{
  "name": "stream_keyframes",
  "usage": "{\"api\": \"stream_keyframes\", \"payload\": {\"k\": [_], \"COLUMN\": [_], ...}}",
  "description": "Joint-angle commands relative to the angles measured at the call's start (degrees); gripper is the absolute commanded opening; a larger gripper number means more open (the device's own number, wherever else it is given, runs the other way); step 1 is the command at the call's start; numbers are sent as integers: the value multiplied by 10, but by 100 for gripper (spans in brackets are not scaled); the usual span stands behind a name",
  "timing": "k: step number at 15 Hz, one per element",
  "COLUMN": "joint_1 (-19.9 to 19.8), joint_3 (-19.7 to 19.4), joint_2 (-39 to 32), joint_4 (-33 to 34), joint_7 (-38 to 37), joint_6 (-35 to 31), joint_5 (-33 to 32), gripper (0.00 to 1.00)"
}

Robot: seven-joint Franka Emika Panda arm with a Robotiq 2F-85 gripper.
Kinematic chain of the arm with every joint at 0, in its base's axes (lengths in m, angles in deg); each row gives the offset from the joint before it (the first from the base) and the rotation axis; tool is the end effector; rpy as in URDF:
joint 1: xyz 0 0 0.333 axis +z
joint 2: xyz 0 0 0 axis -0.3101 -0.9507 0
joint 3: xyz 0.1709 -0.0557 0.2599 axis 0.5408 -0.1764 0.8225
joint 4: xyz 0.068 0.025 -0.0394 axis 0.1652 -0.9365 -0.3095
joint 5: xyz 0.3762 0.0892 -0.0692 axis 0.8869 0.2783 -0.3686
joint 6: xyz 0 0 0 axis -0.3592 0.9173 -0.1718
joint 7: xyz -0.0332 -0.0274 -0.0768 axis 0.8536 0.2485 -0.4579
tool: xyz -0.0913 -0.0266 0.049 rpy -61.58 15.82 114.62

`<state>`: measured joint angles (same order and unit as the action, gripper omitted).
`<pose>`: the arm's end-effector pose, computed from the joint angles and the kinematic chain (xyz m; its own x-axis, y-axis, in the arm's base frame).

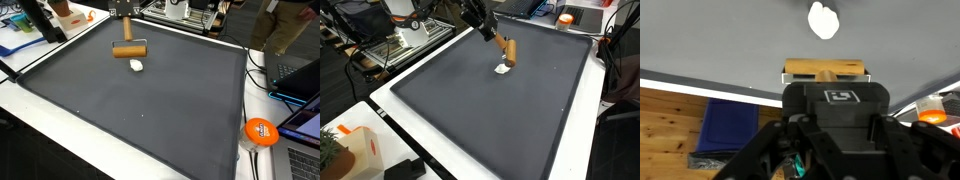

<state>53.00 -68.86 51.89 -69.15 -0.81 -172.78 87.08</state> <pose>0.4309 -0.0540 0.3523 0.6848 0.3284 0.6505 0.4620 -0.8860 -0.0390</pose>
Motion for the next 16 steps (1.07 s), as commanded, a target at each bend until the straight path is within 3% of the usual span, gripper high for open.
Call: {"api": "stream_keyframes", "payload": {"k": [1, 16], "joint_1": [11, 31], "joint_3": [-25, -48], "joint_2": [21, 37], "joint_4": [-18, -32], "joint_7": [49, 142], "joint_6": [2, -2], "joint_5": [31, 95], "gripper": [22, 22]}}
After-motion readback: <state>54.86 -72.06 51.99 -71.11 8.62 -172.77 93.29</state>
